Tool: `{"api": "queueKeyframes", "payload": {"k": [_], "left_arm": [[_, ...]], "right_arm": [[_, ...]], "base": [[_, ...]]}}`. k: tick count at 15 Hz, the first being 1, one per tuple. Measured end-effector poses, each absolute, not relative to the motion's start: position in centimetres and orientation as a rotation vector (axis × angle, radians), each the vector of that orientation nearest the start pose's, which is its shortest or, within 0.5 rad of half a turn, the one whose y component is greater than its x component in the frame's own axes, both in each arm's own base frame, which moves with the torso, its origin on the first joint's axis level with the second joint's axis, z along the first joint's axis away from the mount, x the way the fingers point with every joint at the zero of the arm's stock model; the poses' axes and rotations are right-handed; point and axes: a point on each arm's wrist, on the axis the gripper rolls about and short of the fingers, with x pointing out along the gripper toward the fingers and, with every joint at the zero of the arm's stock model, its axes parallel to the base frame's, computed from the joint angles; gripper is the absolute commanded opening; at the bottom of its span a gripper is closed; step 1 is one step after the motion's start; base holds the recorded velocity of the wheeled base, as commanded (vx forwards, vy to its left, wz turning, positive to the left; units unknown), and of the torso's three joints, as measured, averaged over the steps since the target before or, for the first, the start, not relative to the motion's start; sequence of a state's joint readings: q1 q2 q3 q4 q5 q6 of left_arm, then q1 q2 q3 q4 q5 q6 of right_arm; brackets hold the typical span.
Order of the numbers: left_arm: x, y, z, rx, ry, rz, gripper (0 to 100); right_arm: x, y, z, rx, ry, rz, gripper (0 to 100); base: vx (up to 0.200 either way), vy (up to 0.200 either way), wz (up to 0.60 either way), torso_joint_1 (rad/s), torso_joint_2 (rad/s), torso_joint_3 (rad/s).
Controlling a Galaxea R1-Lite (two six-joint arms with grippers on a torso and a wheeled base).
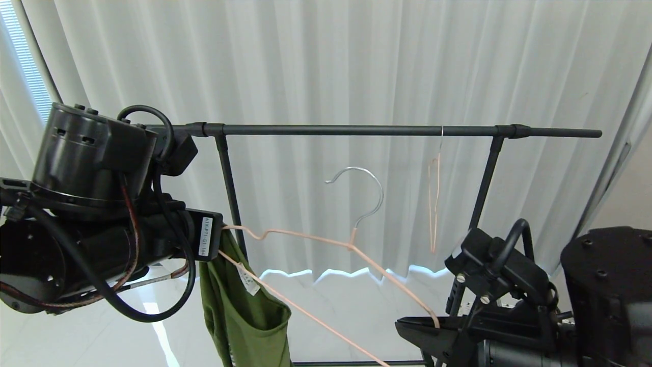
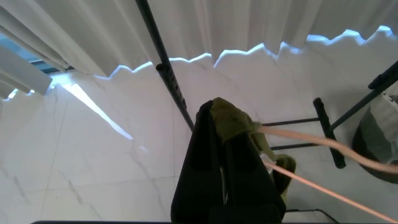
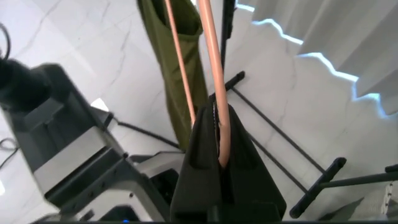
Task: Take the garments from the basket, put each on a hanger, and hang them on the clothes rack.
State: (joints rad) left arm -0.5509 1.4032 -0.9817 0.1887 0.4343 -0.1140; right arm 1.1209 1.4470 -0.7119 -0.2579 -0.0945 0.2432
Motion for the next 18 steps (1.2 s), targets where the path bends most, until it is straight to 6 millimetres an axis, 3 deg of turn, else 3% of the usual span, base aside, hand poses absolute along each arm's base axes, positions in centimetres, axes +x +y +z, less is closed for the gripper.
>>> {"api": "queueKeyframes", "payload": {"k": [11, 18], "left_arm": [[16.7, -13.7, 24.7, 0.114, 0.496, -0.239, 0], [14.5, -15.0, 25.7, 0.061, 0.467, -0.345, 0]], "right_arm": [[12.8, 25.9, 17.5, -0.088, 0.555, 0.928, 0], [12.7, 28.1, 16.3, -0.045, 0.560, 0.952, 0]], "base": [[0.000, 0.000, 0.00, 0.000, 0.00, 0.000], [0.000, 0.000, 0.00, 0.000, 0.00, 0.000]]}}
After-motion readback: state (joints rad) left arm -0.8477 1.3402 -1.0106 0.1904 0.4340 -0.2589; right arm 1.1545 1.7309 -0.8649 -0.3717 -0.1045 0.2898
